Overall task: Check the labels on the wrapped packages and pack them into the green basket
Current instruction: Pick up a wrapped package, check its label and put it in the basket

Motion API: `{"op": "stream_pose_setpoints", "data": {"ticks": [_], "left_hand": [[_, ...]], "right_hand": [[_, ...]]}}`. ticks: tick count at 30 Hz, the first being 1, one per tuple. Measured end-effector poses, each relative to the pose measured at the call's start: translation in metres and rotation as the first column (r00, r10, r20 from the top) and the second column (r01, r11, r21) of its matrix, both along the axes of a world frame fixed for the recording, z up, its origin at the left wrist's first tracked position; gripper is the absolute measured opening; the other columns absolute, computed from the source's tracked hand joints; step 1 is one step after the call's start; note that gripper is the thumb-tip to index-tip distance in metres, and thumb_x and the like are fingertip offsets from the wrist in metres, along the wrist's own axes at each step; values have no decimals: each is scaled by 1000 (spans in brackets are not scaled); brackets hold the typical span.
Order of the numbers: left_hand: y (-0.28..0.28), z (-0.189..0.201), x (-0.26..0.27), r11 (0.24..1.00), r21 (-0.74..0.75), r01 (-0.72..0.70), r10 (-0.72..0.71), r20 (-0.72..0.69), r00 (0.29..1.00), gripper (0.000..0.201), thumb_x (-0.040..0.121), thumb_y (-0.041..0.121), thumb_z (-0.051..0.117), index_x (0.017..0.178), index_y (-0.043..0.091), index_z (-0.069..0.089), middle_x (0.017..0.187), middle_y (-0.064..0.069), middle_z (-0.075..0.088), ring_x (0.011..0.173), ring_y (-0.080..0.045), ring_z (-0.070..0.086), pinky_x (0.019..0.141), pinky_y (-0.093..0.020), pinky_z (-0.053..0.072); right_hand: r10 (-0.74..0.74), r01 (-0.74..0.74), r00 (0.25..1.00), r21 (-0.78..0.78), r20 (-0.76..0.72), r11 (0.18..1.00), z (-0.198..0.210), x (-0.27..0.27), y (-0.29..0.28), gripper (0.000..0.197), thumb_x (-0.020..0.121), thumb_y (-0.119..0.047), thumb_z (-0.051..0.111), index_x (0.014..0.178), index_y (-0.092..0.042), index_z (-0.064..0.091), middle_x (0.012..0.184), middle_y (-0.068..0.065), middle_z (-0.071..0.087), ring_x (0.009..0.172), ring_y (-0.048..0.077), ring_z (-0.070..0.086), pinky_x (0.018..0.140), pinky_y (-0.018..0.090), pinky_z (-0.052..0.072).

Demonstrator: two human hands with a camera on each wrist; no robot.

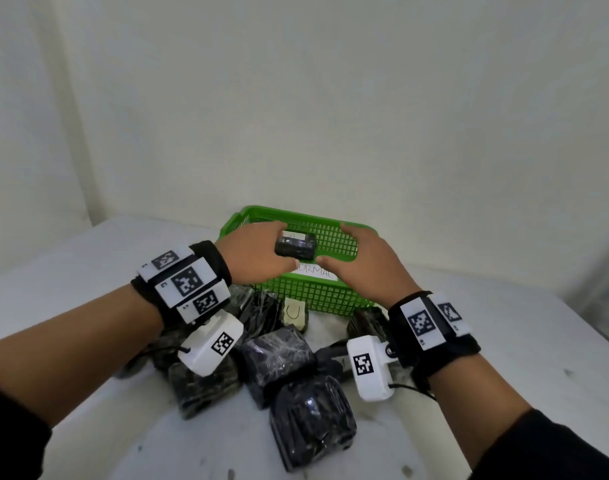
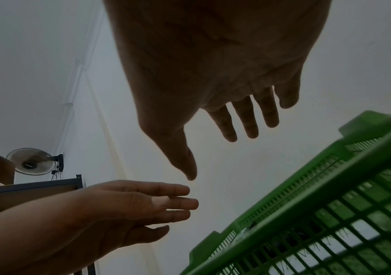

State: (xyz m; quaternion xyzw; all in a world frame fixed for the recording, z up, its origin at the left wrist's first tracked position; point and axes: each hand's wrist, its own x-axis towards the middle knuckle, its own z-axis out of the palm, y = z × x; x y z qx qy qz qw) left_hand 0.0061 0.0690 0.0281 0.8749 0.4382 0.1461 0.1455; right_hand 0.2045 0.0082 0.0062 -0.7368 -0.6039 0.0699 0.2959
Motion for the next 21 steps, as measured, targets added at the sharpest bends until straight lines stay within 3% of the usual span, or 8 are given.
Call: {"op": "stream_pose_setpoints", "data": {"ticks": [7, 12, 16, 21], "left_hand": [[-34, -26, 13, 996, -27, 88, -89, -43, 995, 76, 91, 46, 62, 154, 15, 30, 153, -1, 44, 138, -19, 45, 112, -29, 37], [-45, -45, 28, 982, -123, 145, -151, -33, 988, 62, 89, 43, 63, 142, 16, 46, 138, 0, 57, 127, -20, 55, 106, -35, 46], [-54, -54, 42, 975, -127, 181, -194, -92, 977, 71, 87, 47, 61, 147, 13, 42, 144, -5, 53, 127, -22, 54, 106, -36, 46], [-63, -63, 52, 965, -174, 195, -225, -172, 959, 64, 86, 50, 64, 137, 13, 51, 133, -5, 60, 115, -22, 60, 96, -35, 50]], "right_hand": [[30, -30, 1000, -36, -8, 999, -19, 4, -29, 80, 89, -44, 77, 157, -22, 42, 160, 0, 44, 149, 20, 39, 123, 40, 33], [29, -29, 1000, -78, 4, 997, -33, 10, -46, 82, 86, -41, 79, 157, -21, 43, 155, 1, 48, 144, 20, 44, 120, 39, 37], [58, -54, 997, -82, 43, 995, -44, 14, -56, 76, 84, -40, 79, 152, -21, 51, 149, -1, 52, 140, 18, 47, 117, 38, 40], [104, -100, 994, -84, 45, 991, -54, 17, -70, 63, 81, -32, 80, 142, -23, 63, 136, -8, 53, 131, 10, 46, 104, 21, 36]]}}
